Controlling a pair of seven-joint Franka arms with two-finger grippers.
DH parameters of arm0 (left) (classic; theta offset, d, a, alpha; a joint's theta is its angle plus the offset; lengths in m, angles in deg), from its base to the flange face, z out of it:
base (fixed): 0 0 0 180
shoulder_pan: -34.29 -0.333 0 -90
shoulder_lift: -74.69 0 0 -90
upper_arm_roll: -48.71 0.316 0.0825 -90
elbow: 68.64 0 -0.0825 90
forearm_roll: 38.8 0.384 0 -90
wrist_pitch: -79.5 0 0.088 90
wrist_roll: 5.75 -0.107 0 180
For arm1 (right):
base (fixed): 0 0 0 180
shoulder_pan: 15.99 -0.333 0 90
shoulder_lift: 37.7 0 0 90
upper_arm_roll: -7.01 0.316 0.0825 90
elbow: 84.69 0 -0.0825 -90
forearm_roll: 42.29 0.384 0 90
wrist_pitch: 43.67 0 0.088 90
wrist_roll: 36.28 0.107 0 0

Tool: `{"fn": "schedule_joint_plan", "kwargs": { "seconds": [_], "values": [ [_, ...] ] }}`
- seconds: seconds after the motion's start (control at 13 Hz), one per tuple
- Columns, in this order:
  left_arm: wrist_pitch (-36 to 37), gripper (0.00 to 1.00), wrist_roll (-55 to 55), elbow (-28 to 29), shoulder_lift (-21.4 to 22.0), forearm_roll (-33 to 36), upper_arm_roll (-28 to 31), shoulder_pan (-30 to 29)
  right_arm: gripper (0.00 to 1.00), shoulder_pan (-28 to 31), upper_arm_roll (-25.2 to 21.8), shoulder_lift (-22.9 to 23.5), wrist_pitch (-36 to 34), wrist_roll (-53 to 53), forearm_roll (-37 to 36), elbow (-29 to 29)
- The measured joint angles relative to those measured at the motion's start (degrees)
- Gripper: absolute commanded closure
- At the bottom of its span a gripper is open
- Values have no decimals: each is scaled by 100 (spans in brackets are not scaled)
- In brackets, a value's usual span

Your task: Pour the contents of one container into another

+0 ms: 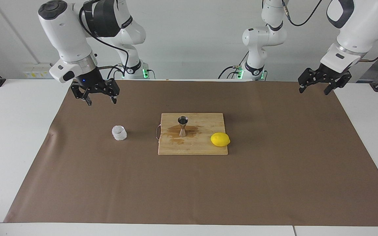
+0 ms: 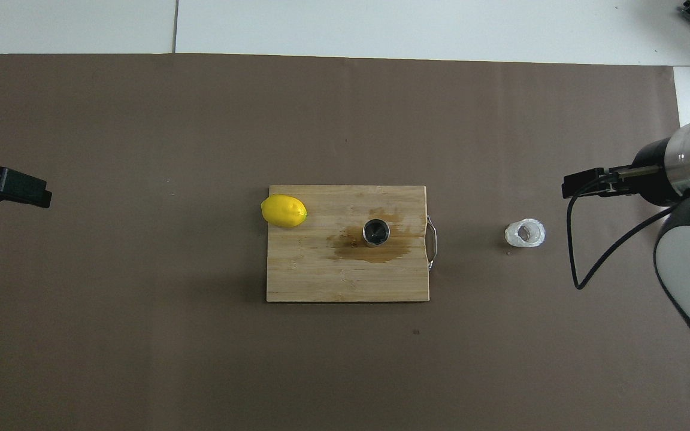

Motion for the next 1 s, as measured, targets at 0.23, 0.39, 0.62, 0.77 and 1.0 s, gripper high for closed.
{"fn": "schedule_joint_plan", "kwargs": {
  "seconds": [0.23, 0.39, 0.62, 0.77, 1.0],
  "values": [
    [0, 0, 0, 0, 0, 0, 0, 0, 0, -152, 8, -36, -16, 241, -44, 8],
    [0, 0, 0, 0, 0, 0, 0, 0, 0, -167, 8, -36, -16, 245, -202, 60],
    [0, 0, 0, 0, 0, 0, 0, 0, 0, -161, 7, -36, -123, 245, -279, 199],
    [0, 0, 0, 0, 0, 0, 0, 0, 0, -140, 7, -37, -229, 245, -312, 323],
    [0, 0, 0, 0, 0, 0, 0, 0, 0, -91, 6, -37, -303, 245, -314, 372]
  ]
}}
